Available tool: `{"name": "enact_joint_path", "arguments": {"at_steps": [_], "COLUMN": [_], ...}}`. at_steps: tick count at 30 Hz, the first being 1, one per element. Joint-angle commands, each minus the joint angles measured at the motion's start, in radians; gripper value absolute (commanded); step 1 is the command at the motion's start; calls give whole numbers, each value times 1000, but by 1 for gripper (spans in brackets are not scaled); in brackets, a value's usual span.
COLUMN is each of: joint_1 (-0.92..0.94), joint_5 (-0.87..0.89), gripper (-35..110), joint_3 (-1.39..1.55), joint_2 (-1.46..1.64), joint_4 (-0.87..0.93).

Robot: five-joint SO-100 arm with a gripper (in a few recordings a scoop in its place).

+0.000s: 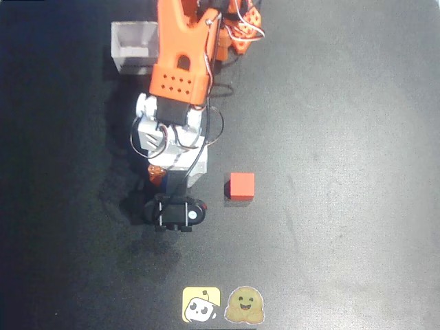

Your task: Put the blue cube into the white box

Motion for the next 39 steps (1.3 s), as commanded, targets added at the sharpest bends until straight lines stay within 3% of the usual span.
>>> {"name": "enact_joint_path", "arguments": {"at_steps": [1, 6, 14, 21, 27, 39], "joint_1": [0, 6, 63, 264, 459, 815], "joint_5": [8, 29, 121, 89, 44, -192], "gripper": [0, 0, 0, 0, 0, 0], "joint_3": [-32, -60, -360, -410, -416, -293], "joint_2": [-14, -23, 38, 112, 150, 256], "joint_4": [-21, 12, 571, 807, 945, 953]}}
